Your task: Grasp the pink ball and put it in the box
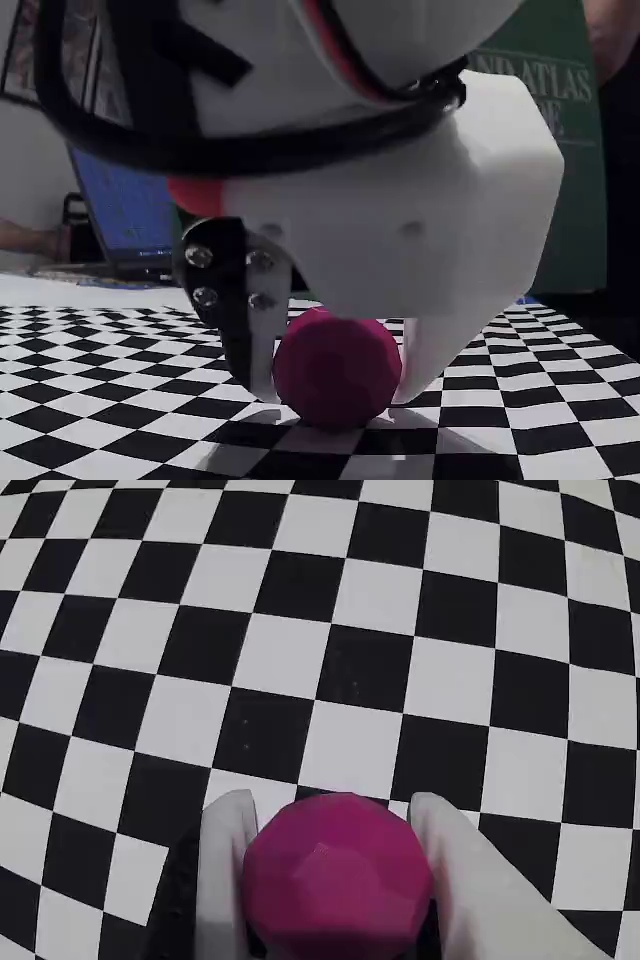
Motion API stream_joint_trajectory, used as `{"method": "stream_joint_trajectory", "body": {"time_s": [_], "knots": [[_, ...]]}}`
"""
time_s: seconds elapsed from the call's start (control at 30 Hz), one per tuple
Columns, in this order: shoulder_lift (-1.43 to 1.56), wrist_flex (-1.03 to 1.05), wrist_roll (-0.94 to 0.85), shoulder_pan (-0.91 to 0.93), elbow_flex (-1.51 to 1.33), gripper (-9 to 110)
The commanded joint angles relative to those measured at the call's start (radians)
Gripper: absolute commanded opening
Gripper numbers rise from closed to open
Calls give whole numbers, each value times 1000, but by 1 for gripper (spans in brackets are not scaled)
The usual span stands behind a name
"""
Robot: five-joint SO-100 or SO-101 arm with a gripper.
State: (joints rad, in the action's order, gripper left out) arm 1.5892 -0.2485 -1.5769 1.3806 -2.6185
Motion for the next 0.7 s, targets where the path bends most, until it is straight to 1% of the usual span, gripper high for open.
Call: {"method": "stream_joint_trajectory", "body": {"time_s": [0.0,0.67], "knots": [[15,-17,9,6,44,0],[218,-17,9,15,20,0]]}}
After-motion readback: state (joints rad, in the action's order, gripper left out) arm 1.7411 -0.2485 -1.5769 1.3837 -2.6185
